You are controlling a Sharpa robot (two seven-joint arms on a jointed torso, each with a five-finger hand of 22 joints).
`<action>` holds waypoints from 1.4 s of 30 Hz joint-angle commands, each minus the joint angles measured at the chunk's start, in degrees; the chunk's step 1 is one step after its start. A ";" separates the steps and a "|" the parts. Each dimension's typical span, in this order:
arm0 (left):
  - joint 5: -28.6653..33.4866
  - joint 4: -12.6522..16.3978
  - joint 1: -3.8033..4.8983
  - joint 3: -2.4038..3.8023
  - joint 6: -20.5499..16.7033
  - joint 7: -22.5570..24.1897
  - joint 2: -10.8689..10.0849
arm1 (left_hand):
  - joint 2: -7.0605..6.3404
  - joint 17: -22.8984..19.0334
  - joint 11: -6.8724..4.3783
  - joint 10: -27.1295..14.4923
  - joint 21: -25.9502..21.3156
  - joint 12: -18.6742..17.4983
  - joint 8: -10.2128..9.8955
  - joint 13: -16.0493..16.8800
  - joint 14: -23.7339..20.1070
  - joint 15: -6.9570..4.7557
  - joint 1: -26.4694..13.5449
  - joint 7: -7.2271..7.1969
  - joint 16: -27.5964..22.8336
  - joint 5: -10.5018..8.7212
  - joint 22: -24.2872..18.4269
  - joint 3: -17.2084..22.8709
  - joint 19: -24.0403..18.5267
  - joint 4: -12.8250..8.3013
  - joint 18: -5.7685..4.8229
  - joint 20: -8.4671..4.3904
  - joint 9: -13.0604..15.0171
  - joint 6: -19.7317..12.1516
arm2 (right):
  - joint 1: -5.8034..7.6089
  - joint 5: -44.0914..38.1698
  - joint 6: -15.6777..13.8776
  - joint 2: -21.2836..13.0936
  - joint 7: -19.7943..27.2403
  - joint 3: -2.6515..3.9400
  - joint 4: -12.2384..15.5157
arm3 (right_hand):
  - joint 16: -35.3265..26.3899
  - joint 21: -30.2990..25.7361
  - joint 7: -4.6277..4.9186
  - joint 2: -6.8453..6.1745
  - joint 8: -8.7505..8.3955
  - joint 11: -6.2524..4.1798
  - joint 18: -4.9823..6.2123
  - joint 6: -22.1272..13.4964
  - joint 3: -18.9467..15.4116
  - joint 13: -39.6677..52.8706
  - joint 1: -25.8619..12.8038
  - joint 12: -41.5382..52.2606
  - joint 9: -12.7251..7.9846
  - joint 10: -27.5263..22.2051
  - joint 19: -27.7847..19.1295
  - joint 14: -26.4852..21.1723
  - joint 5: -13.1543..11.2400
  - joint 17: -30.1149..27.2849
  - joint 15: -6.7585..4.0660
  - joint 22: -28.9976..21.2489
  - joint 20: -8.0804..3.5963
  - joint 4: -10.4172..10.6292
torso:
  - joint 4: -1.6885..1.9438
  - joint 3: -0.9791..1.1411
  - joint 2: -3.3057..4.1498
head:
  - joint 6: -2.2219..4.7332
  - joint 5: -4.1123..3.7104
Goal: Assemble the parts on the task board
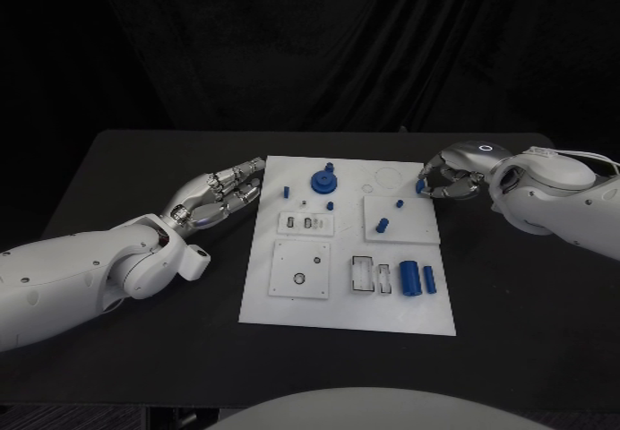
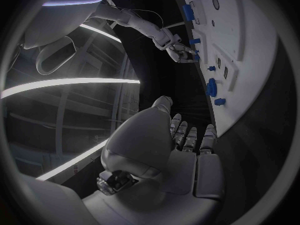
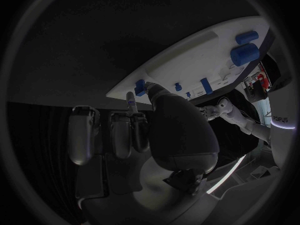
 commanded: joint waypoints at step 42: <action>-0.27 -0.03 -0.26 0.04 1.51 3.72 0.27 | 0.15 -0.09 0.55 0.08 -0.14 -0.36 0.07 -0.06 -0.13 0.39 0.65 0.41 -0.21 0.13 0.02 0.58 -0.07 -0.06 1.11 0.56 0.01 -0.12 | -0.67 -0.30 -2.77 1.13 1.18 0.09 -0.85 | -0.44 -0.46 -0.14 1.43 5.58 0.24 0.16 9.00 -0.24 13.94 4.20 -0.16 5.24 5.38 1.82 5.08 -0.23 11.51 0.15 12.51 0.09 -0.91 | 0.00 0.03 -0.01 | -0.36 0.32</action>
